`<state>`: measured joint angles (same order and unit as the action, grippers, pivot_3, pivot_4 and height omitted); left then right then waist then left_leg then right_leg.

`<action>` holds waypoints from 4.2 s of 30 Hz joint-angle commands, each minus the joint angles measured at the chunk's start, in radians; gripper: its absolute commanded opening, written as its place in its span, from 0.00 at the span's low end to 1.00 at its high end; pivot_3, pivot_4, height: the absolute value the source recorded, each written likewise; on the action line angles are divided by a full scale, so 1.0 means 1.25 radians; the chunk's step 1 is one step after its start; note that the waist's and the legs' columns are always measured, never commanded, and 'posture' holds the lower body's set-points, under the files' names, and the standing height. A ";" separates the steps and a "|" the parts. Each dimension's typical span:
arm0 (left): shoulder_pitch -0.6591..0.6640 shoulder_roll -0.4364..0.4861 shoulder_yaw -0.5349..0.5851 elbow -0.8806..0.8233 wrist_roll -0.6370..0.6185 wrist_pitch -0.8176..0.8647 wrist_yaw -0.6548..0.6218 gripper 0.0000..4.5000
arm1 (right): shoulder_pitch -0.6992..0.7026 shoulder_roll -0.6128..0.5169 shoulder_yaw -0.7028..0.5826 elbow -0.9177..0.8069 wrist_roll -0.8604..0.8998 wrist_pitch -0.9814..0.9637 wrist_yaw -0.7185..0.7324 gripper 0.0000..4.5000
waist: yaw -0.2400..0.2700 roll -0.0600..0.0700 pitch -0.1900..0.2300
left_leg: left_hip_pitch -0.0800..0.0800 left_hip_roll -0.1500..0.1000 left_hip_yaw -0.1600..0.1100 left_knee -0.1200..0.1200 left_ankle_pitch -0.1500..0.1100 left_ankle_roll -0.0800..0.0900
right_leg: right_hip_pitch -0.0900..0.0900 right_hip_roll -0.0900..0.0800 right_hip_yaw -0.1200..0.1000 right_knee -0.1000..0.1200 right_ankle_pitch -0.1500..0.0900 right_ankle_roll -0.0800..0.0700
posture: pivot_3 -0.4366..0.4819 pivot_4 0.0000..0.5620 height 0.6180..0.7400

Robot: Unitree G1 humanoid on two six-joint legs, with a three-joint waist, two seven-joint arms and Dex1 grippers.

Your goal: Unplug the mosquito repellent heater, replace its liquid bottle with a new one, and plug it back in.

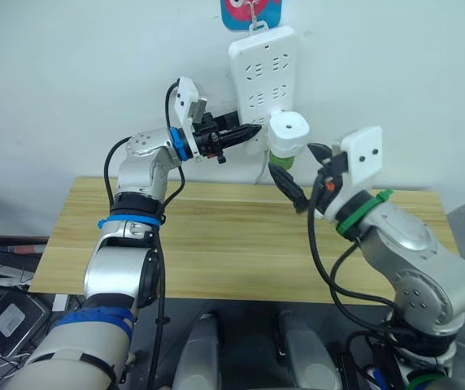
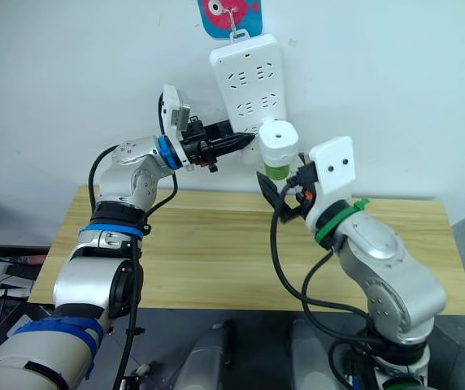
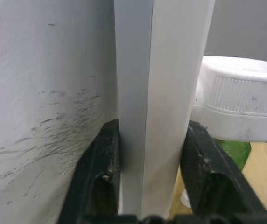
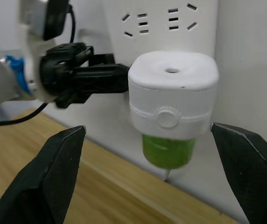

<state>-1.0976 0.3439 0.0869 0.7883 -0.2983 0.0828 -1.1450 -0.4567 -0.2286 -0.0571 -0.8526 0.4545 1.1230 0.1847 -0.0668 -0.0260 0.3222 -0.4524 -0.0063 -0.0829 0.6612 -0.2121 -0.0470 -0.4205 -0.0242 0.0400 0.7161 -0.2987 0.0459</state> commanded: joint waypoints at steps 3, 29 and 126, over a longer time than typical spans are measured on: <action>0.003 0.067 0.011 -0.005 0.021 -0.039 0.007 0.83 | 0.014 0.010 -0.007 0.010 0.023 -0.063 0.019 0.87 | -0.006 0.000 0.000 | 0.000 0.000 0.000 0.000 0.000 -0.001 | -0.001 0.000 0.000 0.001 0.000 0.000 | 0.43 0.43 1.00; 0.368 0.327 0.016 -0.707 -0.126 0.234 -0.042 1.00 | -0.009 0.001 0.131 0.192 -0.012 -0.284 0.114 0.00 | 0.022 -0.002 -0.007 | 0.001 0.002 -0.002 -0.002 0.003 -0.005 | -0.001 0.001 0.000 0.000 0.001 -0.002 | 0.57 0.44 1.00; 0.405 0.446 0.025 -0.341 0.053 0.071 0.069 1.00 | 0.374 -0.453 -0.367 0.186 0.188 -0.328 0.464 1.00 | 0.032 -0.004 -0.029 | 0.002 0.001 0.002 -0.004 0.001 -0.002 | 0.000 0.001 0.000 -0.003 0.001 -0.003 | 0.51 0.33 1.00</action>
<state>-0.5762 0.8906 0.1012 0.3512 -0.2442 0.2134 -1.0594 -0.0028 -0.7784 -0.4623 -0.6160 0.6881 0.7639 0.7190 -0.0268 -0.0316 0.2862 -0.4502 -0.0046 -0.0807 0.6563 -0.2106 -0.0494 -0.4199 -0.0233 0.0404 0.7127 -0.2970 0.0424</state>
